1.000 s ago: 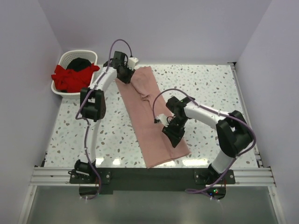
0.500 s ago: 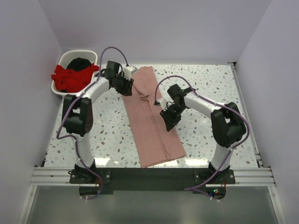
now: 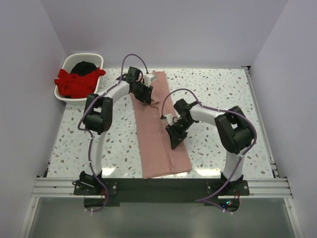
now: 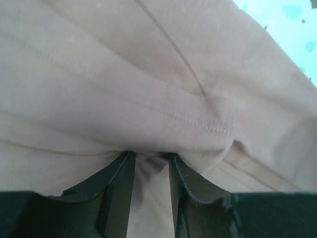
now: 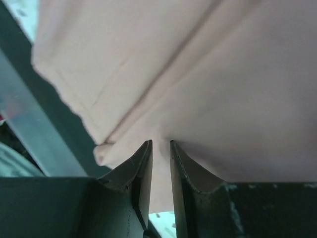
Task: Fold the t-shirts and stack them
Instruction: Fold the tshirt
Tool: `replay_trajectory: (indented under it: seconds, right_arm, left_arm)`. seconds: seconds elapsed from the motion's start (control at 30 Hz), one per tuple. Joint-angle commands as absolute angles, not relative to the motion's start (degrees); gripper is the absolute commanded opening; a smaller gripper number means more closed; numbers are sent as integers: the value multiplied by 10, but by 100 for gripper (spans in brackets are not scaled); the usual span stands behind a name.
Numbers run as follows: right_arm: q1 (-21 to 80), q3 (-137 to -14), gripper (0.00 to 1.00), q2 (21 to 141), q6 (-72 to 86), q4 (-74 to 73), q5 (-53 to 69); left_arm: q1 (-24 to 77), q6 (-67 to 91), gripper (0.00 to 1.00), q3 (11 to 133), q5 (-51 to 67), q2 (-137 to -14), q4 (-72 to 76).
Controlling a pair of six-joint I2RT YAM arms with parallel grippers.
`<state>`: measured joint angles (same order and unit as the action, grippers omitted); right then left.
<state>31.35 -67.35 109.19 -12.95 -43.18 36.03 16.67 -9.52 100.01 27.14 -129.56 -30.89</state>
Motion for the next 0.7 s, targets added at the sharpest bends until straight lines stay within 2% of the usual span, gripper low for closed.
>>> replay_trajectory:
  seconds: [0.0, 0.07, 0.17, 0.37, 0.5, 0.67]
  right_arm:
    - [311, -699, 25, 1083, -135, -471, 462]
    - [282, -740, 28, 1076, -135, -486, 491]
    - [231, -811, 31, 1076, -119, -493, 503]
    - [214, -982, 32, 1140, -108, -435, 354]
    - [215, -1080, 30, 1213, -86, -378, 269]
    - [217, -1165, 28, 1302, -62, -350, 231]
  left_arm:
    - [190, -85, 39, 1079, 301, -1350, -320]
    - [189, -93, 41, 1125, 295, -1351, -337]
    - [188, -119, 44, 1124, 286, -1315, -338]
    - [185, -128, 47, 994, 267, -1189, -292]
    - [180, -114, 48, 934, 272, -1165, -279]
    - [160, -104, 50, 902, 290, -1150, -265]
